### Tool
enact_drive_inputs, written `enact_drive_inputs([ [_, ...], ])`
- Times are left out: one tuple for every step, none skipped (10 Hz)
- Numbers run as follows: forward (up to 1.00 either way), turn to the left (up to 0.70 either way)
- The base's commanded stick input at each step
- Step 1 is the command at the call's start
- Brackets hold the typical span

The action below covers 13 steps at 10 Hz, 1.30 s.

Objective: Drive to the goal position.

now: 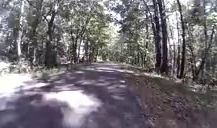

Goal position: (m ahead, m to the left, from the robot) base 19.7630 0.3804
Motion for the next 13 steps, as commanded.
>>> enact_drive_inputs([
  [0.45,0.00],
  [0.45,0.00],
  [0.45,0.00],
  [0.45,0.00],
  [0.45,0.00],
  [0.45,0.00],
  [0.45,0.00],
  [0.45,0.00],
  [0.45,0.00],
  [0.45,0.00],
  [0.45,0.00],
  [0.45,0.00],
  [0.45,0.00],
])
